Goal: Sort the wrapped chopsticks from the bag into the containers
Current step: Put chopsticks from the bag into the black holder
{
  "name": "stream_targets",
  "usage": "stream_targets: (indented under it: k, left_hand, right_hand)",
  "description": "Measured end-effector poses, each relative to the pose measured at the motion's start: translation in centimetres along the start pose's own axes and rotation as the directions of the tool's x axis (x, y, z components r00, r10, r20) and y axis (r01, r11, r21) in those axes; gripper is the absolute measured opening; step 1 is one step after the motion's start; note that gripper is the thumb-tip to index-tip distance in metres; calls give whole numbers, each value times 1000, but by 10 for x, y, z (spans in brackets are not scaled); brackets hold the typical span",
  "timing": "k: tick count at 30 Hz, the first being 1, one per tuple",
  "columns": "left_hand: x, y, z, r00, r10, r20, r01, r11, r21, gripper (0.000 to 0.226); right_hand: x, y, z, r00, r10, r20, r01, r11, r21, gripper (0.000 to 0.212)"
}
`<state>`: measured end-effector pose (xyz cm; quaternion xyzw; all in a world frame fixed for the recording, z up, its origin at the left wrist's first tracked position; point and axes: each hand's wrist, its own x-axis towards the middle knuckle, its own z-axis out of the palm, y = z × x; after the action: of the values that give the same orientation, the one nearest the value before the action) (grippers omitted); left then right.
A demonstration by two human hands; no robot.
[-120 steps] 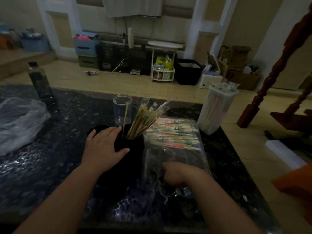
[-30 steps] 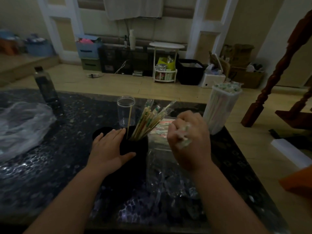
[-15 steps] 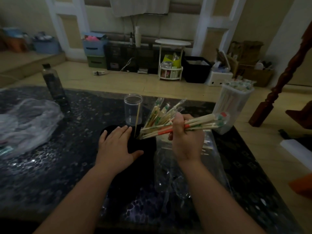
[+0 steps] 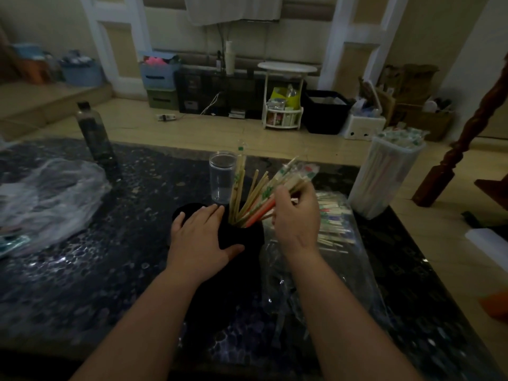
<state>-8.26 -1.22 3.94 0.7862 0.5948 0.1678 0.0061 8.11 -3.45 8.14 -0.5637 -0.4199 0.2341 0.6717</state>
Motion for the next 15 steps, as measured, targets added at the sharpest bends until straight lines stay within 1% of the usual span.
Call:
stream_targets:
  k: [1, 2, 4, 5, 6, 8, 9, 10, 11, 13, 15]
  left_hand:
    - [0, -1, 0, 1000, 4, 2, -4, 1000, -2, 93]
    - [0, -2, -1, 1000, 7, 2, -7, 1000, -3, 93]
    - [-1, -2, 0, 1000, 9, 0, -9, 1000, -4, 93]
    - [-1, -2, -1, 1000, 11, -2, -11, 1000, -5, 93]
    - [-1, -2, -1, 1000, 13, -5, -13, 1000, -5, 93]
    - [-1, -2, -1, 1000, 15, -1, -15, 1000, -2, 94]
    - [-1, -2, -1, 1000, 14, 2, -14, 1000, -1, 94]
    - [-1, -2, 0, 1000, 15, 5, -15, 1000, 0, 94]
    - [-1, -2, 0, 1000, 15, 7, -15, 1000, 0, 95]
    - [-2, -3, -1, 1000, 19, 7, -19, 1000, 3, 95]
    - [-2, -2, -2, 1000, 26, 8, -26, 1000, 8, 95]
  right_hand:
    - [1, 2, 1, 1000, -16, 17, 17, 999, -38, 15]
    - [2, 4, 1, 998, -1, 67, 7, 996, -93, 14]
    - [1, 13, 1, 981, 84, 173, -50, 980, -193, 11]
    - [0, 17, 0, 974, 129, 186, -88, 973, -212, 8]
    - [-1, 20, 1, 974, 159, 160, -126, 972, -200, 8]
    - [-4, 21, 1, 985, 168, 48, -162, 981, -107, 18]
    - [-5, 20, 2, 989, 148, 4, -147, 986, -77, 21]
    - [-6, 19, 3, 993, 116, -13, -116, 990, -82, 21]
    - [-5, 20, 3, 997, 82, 4, -82, 991, -110, 20]
    - [-3, 19, 2, 993, 50, 108, -27, 978, -205, 23]
    - [0, 19, 1, 968, 50, 247, 6, 976, -218, 27]
